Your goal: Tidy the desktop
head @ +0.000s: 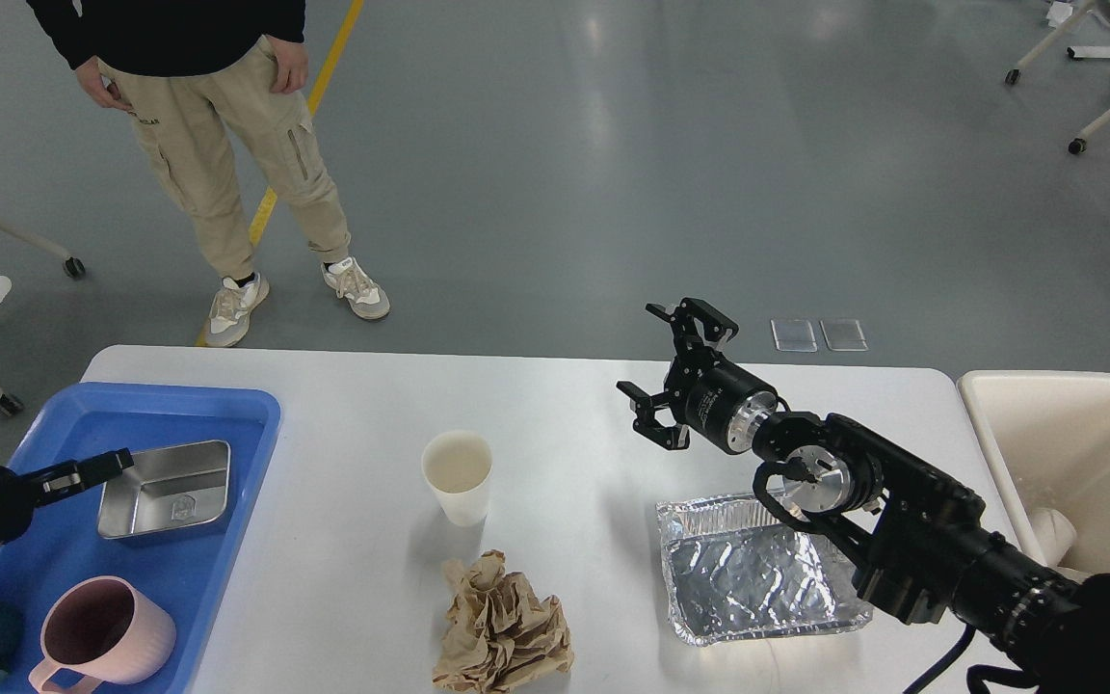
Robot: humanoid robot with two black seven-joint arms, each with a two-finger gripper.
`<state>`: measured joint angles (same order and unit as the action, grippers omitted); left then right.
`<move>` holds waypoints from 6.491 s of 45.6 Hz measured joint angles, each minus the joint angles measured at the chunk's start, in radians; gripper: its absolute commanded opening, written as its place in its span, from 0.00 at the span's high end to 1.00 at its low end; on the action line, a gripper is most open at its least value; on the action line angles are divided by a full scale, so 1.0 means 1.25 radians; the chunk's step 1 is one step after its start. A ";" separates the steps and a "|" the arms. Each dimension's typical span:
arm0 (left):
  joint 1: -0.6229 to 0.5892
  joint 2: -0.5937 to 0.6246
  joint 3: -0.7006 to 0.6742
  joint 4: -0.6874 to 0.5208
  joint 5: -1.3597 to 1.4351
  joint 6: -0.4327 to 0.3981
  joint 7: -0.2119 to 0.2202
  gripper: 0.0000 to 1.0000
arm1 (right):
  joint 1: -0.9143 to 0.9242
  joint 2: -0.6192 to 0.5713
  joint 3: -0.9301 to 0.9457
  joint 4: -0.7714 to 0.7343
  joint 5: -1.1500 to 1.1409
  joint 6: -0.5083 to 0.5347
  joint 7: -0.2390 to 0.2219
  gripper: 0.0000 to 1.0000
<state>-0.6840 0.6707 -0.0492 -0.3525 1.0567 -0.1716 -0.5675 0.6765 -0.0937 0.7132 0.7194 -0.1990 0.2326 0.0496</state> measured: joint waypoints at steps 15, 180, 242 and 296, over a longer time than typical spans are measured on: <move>-0.115 -0.116 -0.002 -0.013 -0.133 -0.129 0.053 0.14 | 0.002 -0.005 -0.003 0.001 0.000 -0.002 0.000 0.00; 0.342 -0.216 -0.938 -0.449 -0.809 -0.245 0.519 0.02 | 0.006 -0.240 0.009 0.112 -0.093 -0.054 0.158 0.00; 0.341 -0.229 -0.935 -0.439 -0.778 -0.354 0.520 0.02 | -0.043 -1.122 -0.418 0.701 -0.549 -0.004 0.321 0.00; 0.395 -0.209 -0.973 -0.437 -0.778 -0.415 0.516 0.02 | -0.044 -0.726 -0.465 0.346 -0.914 -0.088 0.504 0.00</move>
<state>-0.1900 0.4100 -1.2654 -0.8988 0.0846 -0.6908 0.0775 0.6221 -1.0016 0.1314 1.1520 -1.3414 0.1222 0.6798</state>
